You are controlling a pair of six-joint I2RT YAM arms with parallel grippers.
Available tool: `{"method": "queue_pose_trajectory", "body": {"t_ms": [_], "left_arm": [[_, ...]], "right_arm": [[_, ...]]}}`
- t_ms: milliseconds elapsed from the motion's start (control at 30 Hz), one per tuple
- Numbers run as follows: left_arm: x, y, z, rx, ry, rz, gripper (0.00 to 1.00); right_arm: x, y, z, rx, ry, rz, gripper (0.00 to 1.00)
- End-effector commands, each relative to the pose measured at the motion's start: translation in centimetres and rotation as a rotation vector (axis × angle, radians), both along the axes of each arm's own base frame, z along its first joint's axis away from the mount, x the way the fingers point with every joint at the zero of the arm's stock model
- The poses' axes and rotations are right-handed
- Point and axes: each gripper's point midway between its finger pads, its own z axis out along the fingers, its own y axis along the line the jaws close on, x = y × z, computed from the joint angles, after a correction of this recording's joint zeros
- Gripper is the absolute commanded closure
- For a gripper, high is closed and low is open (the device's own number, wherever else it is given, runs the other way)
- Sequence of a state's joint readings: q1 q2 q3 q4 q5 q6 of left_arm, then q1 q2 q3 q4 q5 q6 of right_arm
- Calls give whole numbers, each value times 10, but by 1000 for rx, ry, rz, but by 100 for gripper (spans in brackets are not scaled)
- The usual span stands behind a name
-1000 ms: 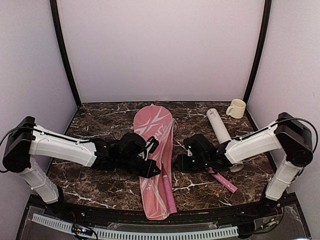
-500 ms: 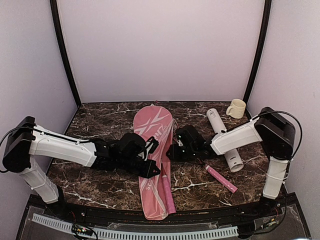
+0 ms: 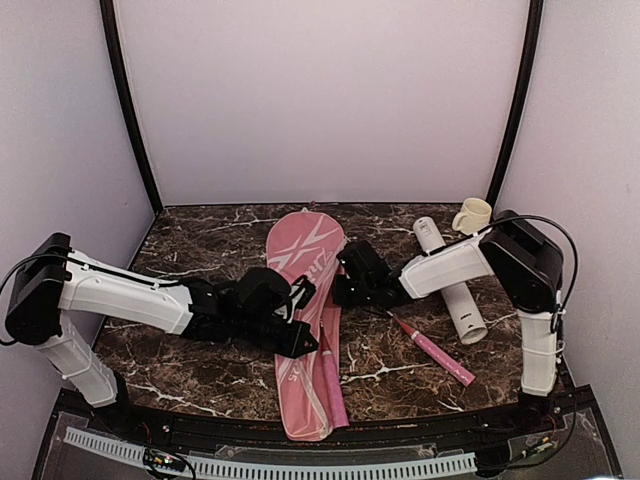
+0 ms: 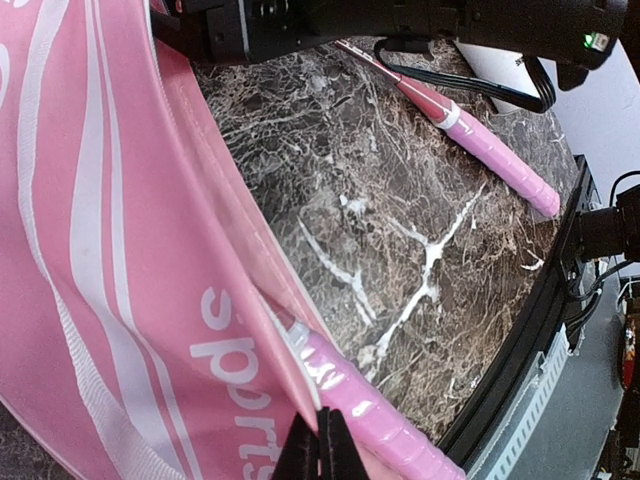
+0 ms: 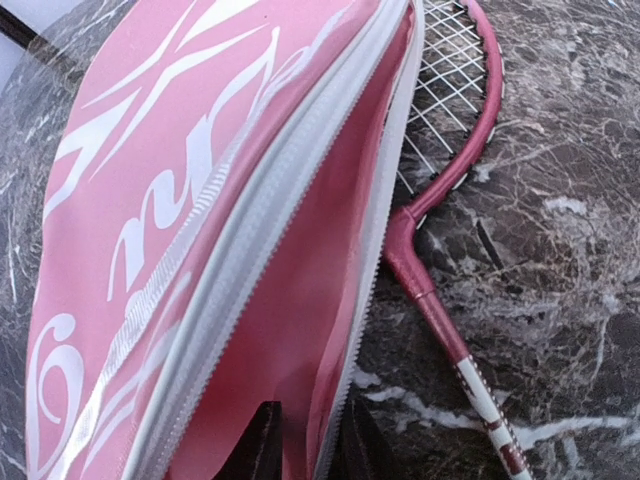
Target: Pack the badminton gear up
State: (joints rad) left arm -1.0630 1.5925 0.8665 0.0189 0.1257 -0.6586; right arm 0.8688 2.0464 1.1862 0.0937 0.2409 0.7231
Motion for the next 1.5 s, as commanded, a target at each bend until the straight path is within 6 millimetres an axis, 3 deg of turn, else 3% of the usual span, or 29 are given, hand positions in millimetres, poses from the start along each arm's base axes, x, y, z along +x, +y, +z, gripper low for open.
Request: {"method": "queue_pose_trajectory", "body": {"t_ms": [0,100,300,467,633,900,1000,1167,1200,1267,1300,1467], "left_arm": [[1,9,4,3,-20,0,100],[4,13,5,9,-28,8,100],[10,15,15,11,-58,-8,100],[19,16,25,38,-98,-26,100],[25,20,29,63,-127,-34,100],[33,31,30,127,-168,-28,98],[30,30,29,132,-161,-47,82],[17,25,25,157,-159,-84,37],[14,24,25,166,-160,-92,32],[6,21,22,178,-152,-105,8],[2,20,19,185,-142,-107,2],[-17,22,0,244,-98,-111,1]], "right_arm": [[14,-1,-1,-35,-19,-10,87],[19,3,15,-24,-48,-1,100],[21,-13,58,-48,-121,-36,100],[10,-35,83,-41,-153,-71,100],[-10,-56,76,-37,-114,-86,100],[-39,-57,66,60,-51,-54,100],[-42,-59,62,61,-44,-62,100],[-42,-55,64,68,-50,-58,100],[-42,-54,64,68,-52,-56,100],[-41,-54,66,70,-58,-57,100],[-41,-54,66,68,-59,-59,100],[-40,-55,64,65,-60,-61,100]]}}
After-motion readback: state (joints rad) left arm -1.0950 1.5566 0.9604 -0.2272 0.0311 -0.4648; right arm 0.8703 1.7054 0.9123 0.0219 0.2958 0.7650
